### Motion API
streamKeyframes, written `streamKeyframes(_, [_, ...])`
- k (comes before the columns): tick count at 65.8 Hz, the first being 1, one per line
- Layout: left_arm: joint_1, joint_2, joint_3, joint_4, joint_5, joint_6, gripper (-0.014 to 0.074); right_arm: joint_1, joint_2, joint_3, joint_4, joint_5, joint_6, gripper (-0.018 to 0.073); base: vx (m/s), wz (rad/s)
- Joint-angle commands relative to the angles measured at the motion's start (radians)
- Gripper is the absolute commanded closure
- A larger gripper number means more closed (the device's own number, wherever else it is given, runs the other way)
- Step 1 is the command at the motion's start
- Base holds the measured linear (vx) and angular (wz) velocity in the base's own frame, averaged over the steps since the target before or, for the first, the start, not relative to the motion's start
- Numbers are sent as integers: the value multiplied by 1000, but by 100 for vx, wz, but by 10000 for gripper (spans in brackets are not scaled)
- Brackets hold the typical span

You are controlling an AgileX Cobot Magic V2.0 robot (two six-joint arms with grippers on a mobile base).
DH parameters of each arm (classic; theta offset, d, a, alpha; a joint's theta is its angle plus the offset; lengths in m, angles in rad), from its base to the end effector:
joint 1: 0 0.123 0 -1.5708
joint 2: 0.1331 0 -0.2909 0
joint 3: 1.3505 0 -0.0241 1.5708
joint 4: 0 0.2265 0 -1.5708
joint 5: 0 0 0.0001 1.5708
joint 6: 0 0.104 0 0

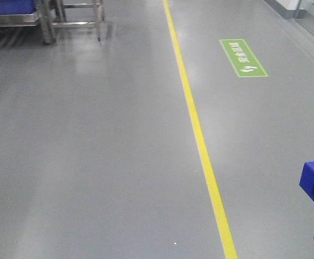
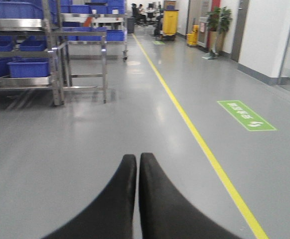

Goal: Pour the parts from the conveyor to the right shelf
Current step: 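Drive along the yellow floor line carrying the part in the right gripper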

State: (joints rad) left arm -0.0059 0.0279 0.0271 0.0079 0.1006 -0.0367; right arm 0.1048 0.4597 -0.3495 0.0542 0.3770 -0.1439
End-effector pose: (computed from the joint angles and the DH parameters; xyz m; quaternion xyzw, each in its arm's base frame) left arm 0.0422 -0.0002 0.1938 -0.0087 0.7308 -0.0116 0.6824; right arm 0.0808 0.0106 0.2639 -0.0880 0.8287 0.0114 0.5527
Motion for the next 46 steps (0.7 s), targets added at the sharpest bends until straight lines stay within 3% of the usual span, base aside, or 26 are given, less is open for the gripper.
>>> streamKeyframes(1, [3, 18, -20, -8, -78, -8, 603, 1, 6, -28, -8, -85, -8, 568, -6, -37])
streamKeyframes(46, [3, 18, -20, -8, -78, -8, 603, 1, 6, -28, -7, -84, -8, 568, 2, -18])
